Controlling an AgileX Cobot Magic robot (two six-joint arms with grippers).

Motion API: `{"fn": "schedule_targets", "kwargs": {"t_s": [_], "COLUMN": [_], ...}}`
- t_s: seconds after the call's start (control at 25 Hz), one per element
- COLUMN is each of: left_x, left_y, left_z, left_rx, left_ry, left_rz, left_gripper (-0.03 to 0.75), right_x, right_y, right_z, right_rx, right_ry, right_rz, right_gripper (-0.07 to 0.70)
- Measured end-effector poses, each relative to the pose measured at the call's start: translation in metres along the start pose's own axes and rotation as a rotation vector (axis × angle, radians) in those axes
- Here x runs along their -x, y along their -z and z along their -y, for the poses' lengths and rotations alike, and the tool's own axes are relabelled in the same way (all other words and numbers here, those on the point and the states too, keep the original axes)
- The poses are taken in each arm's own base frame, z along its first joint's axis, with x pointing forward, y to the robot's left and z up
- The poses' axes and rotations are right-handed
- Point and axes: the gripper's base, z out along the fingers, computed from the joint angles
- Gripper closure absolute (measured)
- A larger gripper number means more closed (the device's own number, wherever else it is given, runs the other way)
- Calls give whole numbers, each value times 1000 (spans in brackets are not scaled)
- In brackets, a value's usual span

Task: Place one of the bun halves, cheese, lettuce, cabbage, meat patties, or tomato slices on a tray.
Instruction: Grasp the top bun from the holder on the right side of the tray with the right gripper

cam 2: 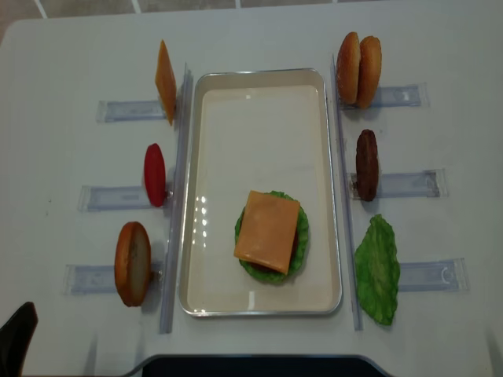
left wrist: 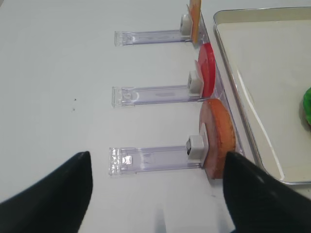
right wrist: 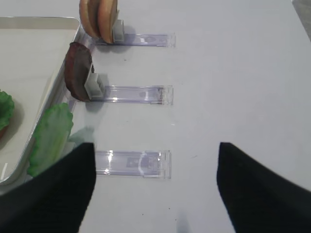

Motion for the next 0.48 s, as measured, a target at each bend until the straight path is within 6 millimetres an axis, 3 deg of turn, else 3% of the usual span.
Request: {"fn": "schedule_targets", "kwargs": {"t_s": [0.48], "left_x": [0], "left_y": [0], "left_z": [0], "left_rx": [-1], "left_ry": [0], "left_rz": [0], "left_gripper": [118], "right_x": [0], "right_y": [0], "right_z": [-2], "right_rx": [23], "right_ry": [-11], "right_rz": [3], "right_gripper": [107]}}
